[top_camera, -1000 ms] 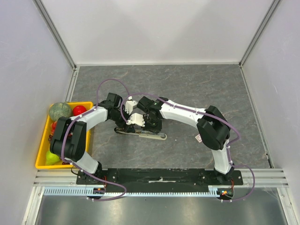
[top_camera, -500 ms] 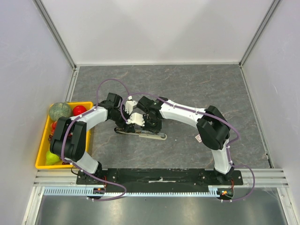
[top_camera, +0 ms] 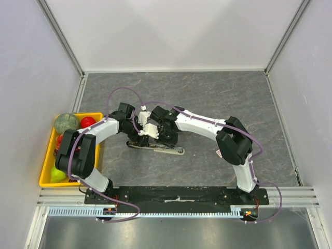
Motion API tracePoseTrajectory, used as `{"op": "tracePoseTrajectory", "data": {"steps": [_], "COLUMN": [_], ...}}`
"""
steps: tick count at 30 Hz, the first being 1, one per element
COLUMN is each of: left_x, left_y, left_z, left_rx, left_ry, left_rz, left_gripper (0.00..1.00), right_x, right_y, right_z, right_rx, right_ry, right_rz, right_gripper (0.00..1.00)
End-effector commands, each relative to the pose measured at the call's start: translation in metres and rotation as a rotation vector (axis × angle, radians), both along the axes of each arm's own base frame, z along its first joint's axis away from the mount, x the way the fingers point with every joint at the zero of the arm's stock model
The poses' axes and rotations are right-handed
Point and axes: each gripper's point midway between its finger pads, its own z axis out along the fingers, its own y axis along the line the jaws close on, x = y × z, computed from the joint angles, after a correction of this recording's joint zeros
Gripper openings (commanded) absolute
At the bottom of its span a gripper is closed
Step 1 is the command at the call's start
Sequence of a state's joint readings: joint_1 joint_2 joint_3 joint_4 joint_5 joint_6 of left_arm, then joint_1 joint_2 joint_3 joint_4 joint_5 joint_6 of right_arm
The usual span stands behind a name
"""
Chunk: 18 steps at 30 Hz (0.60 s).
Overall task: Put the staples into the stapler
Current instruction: Install the staple into the stapler.
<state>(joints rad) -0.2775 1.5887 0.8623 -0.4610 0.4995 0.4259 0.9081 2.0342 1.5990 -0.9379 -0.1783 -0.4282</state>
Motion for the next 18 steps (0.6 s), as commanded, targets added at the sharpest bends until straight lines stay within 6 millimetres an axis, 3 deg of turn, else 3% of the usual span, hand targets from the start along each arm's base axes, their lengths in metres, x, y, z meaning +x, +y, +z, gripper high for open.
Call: {"op": "tracePoseTrajectory", "data": {"steps": [1, 18], "left_x": [0.002, 0.001], "left_y": [0.012, 0.013], "left_z": [-0.012, -0.014], "left_rx": [0.073, 0.075], "left_ry": [-0.014, -0.01], "left_rz": [0.011, 0.012], "left_gripper": [0.84, 0.84], "right_x": [-0.008, -0.018], "right_y": [-0.011, -0.015], "right_z": [-0.001, 0.005], "right_rx": [-0.065, -0.067], "right_ry": [0.054, 0.102], "right_rz": [-0.058, -0.071], "right_gripper": [0.15, 0.14]}}
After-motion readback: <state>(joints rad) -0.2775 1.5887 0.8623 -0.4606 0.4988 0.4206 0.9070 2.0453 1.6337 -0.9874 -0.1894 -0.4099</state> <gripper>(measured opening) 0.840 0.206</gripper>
